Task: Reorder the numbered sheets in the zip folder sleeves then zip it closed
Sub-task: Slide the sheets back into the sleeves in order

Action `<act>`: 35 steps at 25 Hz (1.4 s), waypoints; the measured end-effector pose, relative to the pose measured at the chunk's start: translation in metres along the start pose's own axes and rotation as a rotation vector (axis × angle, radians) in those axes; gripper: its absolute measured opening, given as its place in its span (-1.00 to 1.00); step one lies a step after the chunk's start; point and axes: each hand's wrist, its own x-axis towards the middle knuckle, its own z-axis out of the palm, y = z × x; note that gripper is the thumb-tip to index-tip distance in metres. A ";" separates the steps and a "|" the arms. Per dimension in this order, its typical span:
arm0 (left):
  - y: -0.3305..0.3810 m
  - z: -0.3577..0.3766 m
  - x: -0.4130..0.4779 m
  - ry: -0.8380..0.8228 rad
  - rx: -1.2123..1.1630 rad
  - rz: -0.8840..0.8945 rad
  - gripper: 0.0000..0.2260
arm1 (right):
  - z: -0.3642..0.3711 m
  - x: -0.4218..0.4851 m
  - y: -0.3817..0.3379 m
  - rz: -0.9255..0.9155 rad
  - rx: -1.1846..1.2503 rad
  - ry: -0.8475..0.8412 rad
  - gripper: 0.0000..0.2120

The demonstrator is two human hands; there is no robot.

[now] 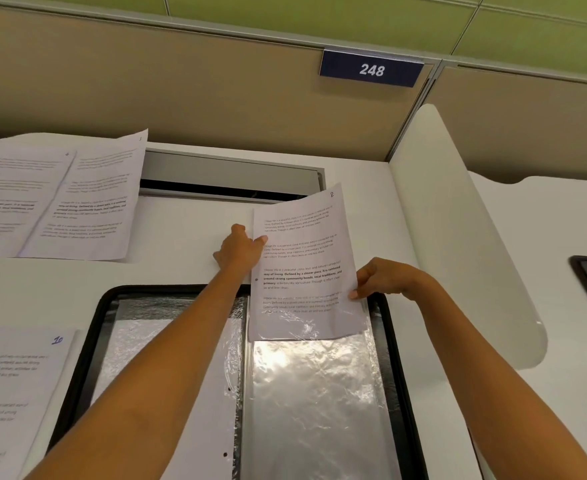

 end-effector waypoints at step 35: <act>-0.027 -0.018 -0.028 -0.148 -0.710 0.034 -0.75 | 0.006 0.023 -0.008 -0.111 0.501 0.367 -0.75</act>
